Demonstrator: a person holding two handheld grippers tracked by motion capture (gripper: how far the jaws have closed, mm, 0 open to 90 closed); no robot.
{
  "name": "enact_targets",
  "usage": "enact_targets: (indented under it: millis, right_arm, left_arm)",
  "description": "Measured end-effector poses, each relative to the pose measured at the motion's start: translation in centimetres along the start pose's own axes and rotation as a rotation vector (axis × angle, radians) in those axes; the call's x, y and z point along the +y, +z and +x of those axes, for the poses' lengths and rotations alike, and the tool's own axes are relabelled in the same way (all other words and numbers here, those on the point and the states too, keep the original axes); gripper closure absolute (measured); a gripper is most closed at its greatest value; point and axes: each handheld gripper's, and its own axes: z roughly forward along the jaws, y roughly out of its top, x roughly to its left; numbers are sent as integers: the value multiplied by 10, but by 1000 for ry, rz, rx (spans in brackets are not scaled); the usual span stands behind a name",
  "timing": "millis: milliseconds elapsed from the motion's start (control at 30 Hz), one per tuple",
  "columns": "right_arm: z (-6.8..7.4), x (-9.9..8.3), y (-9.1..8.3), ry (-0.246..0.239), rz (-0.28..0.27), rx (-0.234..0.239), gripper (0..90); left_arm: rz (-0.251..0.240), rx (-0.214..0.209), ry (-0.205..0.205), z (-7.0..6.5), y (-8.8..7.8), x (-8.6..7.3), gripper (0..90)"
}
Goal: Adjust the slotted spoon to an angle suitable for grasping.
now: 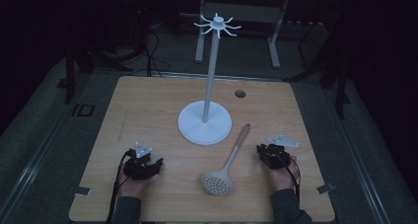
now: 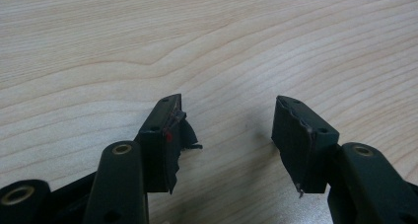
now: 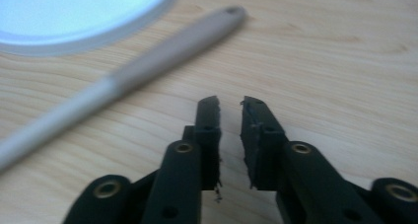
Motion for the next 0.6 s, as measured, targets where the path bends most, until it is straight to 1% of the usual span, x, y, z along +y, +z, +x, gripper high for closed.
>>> enact_targets:
  millis: [67,100,133,167,233,300,367,433,500,600]
  right_arm:
    - [7,3,-4,-28,-14,19,817]
    - [11,5,-6,-38,-16,22,821]
    - [13,7,-7,-41,-14,37,827]
    - [16,9,-9,-43,-25,61,827]
    - [21,13,-13,-57,-53,123,819]
    - [28,16,-15,-85,-51,129,813]
    - [35,19,-16,-102,-53,142,818]
    - [42,21,-15,-127,-52,152,840]
    - [47,23,-14,-144,-56,167,896]
    - [54,24,-13,-163,-59,186,900]
  left_arm:
    - [4,6,11,-1,0,0,457]
    - [5,6,13,-1,0,0,457]
    - [7,6,12,-1,0,0,457]
    - [8,7,10,-2,0,0,458]
    - [7,7,10,-2,-1,0,460]
    - [6,7,8,-2,0,0,459]
    - [6,8,8,-2,0,0,459]
    - [2,10,6,-2,-1,1,459]
    - [1,12,5,-2,-2,1,459]
    - [-2,13,4,-2,-2,1,459]
